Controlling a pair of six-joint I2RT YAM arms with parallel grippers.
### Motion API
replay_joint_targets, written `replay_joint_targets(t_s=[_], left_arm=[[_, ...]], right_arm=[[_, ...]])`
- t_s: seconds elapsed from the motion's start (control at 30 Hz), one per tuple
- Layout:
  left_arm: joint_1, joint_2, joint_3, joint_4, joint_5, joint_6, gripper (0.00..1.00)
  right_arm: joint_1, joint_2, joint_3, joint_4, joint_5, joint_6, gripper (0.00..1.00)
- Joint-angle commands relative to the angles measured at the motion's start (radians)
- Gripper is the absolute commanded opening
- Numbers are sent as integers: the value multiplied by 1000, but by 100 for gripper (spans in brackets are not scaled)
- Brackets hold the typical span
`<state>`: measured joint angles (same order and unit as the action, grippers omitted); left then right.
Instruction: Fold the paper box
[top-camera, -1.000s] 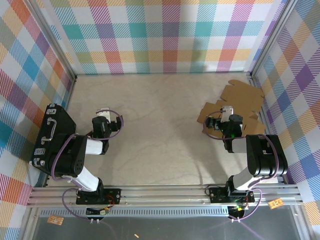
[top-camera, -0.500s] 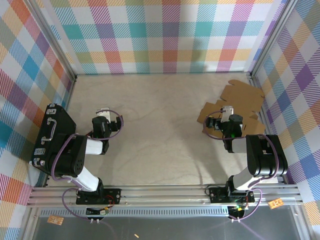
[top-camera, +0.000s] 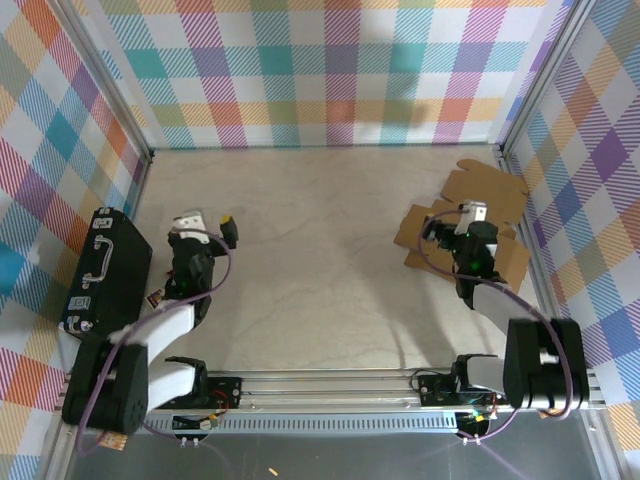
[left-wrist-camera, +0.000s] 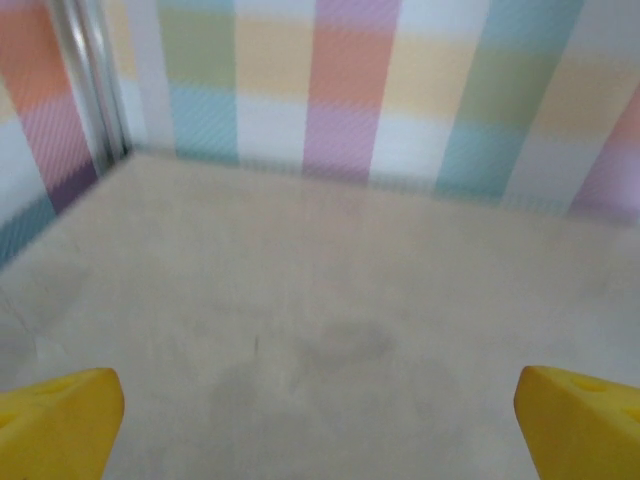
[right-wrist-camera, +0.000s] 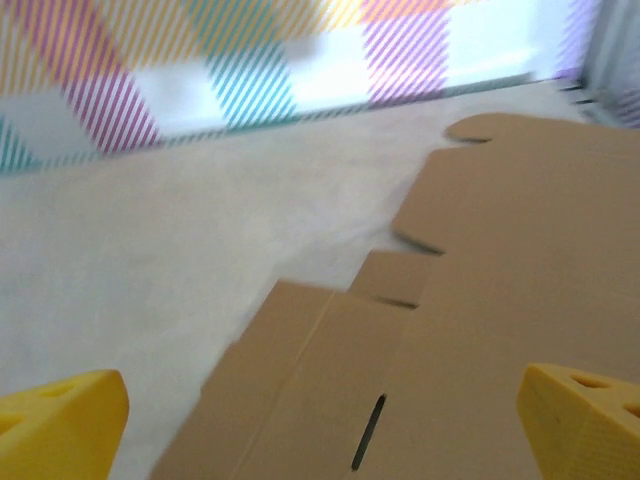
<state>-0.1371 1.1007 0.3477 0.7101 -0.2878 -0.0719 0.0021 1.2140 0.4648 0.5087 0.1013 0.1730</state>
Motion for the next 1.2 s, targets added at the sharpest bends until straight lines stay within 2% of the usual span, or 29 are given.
replay_joint_targets(t_s=[0.0, 0.03, 0.13, 0.3, 0.4, 0.53, 0.77, 0.9, 1.0, 1.17], left_arm=[[1, -152, -22, -201, -105, -275, 100], [9, -191, 4, -277, -51, -302, 100], [10, -223, 94, -423, 159, -361, 100], [10, -121, 401, -827, 388, -396, 93], [3, -33, 584, -1098, 488, -386, 86], [-32, 19, 677, -1228, 600, -370, 85], [-110, -22, 722, -1423, 644, -314, 84], [-111, -108, 725, -1571, 557, -205, 86], [-111, -188, 641, -1558, 480, -192, 88], [-112, -250, 537, -1493, 494, -211, 88]], right_arm=[[-9, -88, 72, -366, 197, 335, 99], [-13, -117, 88, -447, 205, 377, 99], [-18, -185, 84, -530, 132, 366, 99], [-34, -228, 99, -655, 115, 370, 99], [-51, -155, 164, -712, 75, 358, 99], [-54, 18, 306, -816, 10, 318, 99], [-60, 293, 518, -921, -9, 280, 99], [-59, 439, 635, -965, -33, 260, 100], [-55, 523, 696, -982, -68, 256, 99], [-32, 627, 768, -1027, -124, 218, 95]])
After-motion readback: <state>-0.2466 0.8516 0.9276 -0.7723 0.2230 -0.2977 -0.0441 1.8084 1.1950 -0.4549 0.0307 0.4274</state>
